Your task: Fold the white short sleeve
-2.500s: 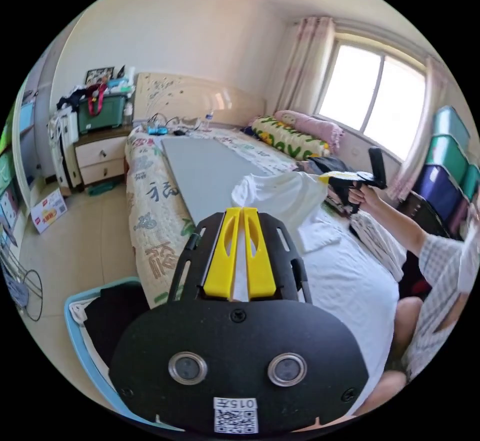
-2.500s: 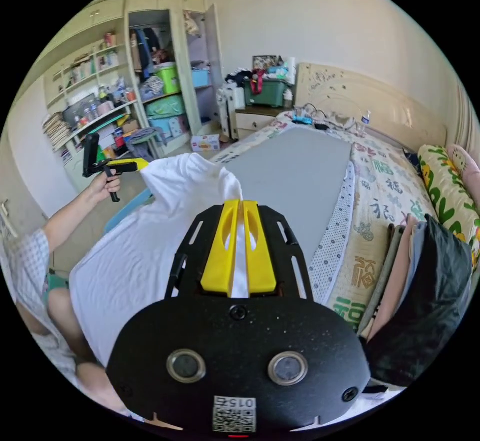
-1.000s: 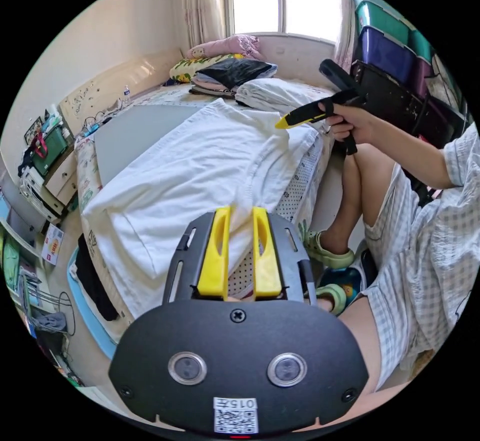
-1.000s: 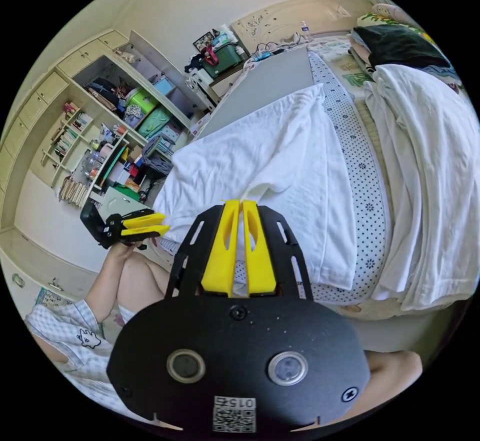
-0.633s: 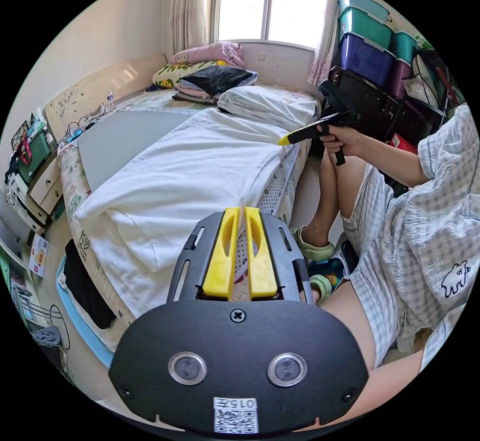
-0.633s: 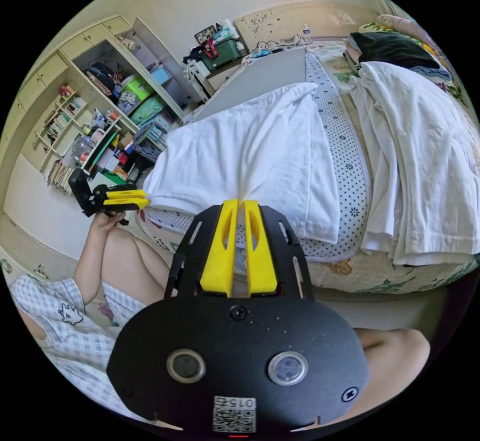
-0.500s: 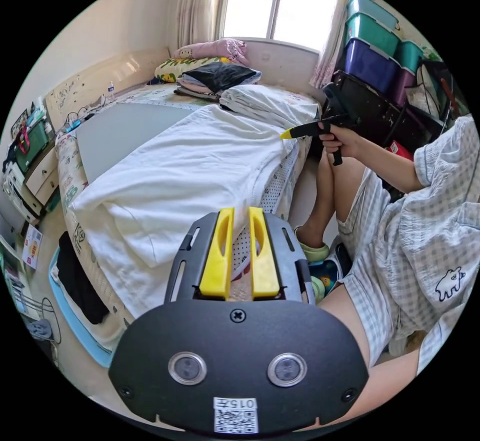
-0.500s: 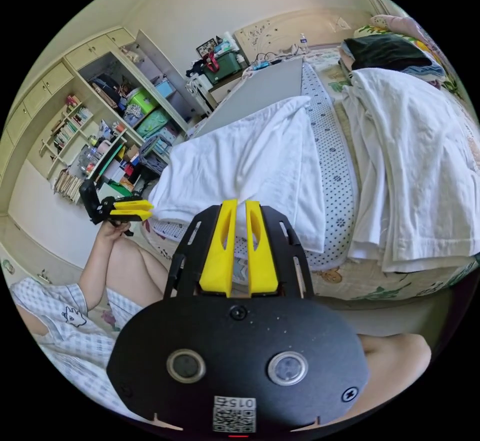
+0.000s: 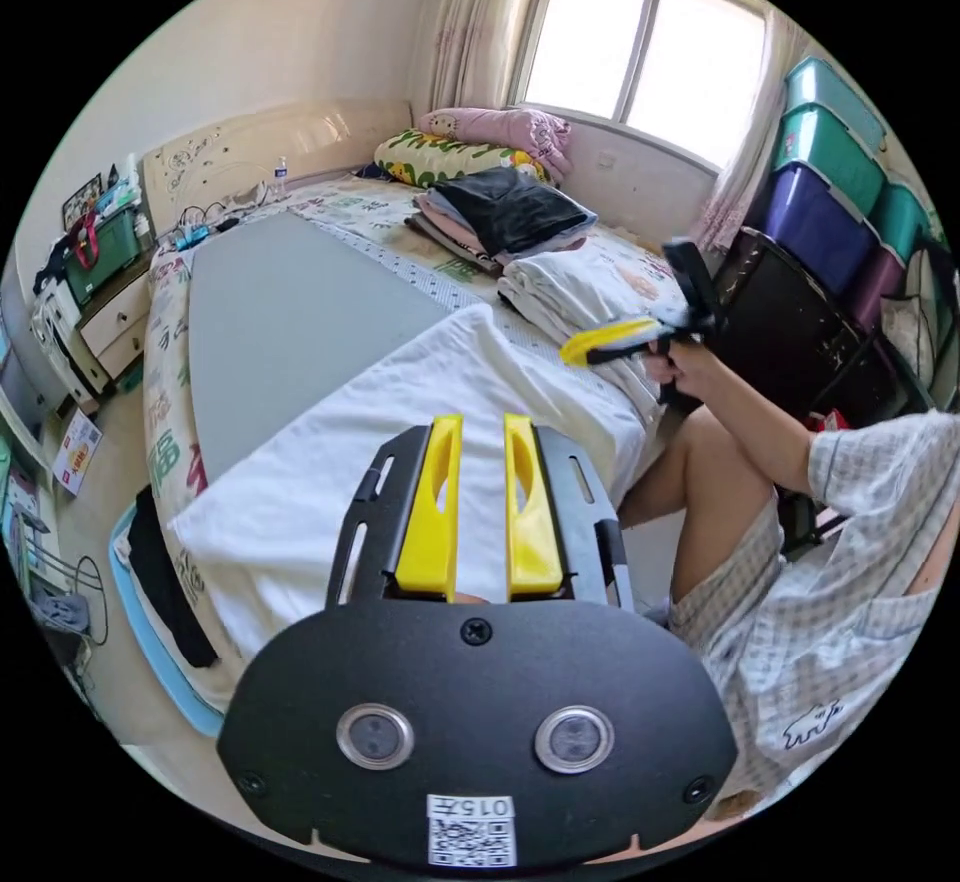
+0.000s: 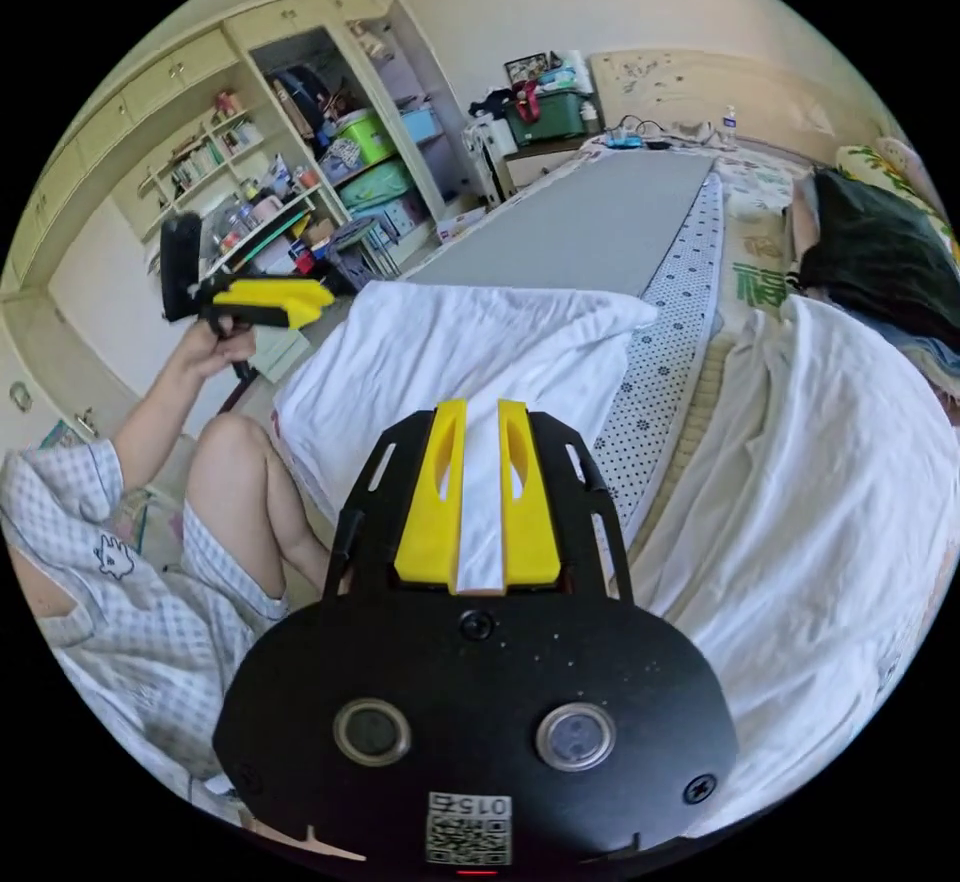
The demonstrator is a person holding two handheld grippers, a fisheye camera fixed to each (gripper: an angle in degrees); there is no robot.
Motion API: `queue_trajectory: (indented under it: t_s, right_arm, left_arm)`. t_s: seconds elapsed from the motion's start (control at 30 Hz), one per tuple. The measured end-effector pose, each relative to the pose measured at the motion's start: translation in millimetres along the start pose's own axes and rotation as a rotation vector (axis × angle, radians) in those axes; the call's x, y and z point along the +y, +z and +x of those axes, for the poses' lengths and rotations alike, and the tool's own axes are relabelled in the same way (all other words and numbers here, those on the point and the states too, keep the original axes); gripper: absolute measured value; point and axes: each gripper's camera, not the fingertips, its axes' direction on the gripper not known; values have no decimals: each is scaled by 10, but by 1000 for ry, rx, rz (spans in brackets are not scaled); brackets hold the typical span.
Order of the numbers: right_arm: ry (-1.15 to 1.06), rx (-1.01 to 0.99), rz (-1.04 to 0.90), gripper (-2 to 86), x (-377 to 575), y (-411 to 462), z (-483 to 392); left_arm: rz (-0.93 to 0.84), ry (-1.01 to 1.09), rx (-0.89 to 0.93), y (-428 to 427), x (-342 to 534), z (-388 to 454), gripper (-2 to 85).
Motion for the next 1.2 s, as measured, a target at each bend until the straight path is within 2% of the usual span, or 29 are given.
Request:
queue_trajectory:
  t_s: [0.2,0.27,0.37,0.43,0.53,0.63,0.73,0.93,1.1,1.2]
  right_arm:
    - [90,-204,59,95,330,434,529]
    - [86,-387,62,94,404,571,665]
    - [9,-357,17,93,397,754,502]
    - [4,-363,41,100,387,819,394]
    - [-27,-450,-30,93,267,1074,243]
    - [-39,-383,-54,60,223,1189,130]
    - [-20,-367,-46,26,228,1201,116]
    - [-57,-328,-22,11,264,1115,-39]
    - [-84,-203,-48,31,244,1107,-201]
    - [-47,-138,-97,85,246,967,-65]
  left_arm:
    - [-55,2,61,1170,-1578,230,90]
    - [-154,11,55,1766,-2022,364,93]
    - [-289,-77,10,2341,-2364,347,92]
    - [-310,-88,-31,2490,-2483,345,87]
    - [-348,-81,-92,2591,-2645,395,83]
    - [-290,-93,-109,2486,-2764,453,83]
    - [-371,-108,-89,2628,-2875,480,86]
    - [-366,-103,-175,2734,-3128,625,13]
    - [-326,-170,-181,2730,-3276,619,9]
    - [-312,-184,-175,2736,-3308,644,16]
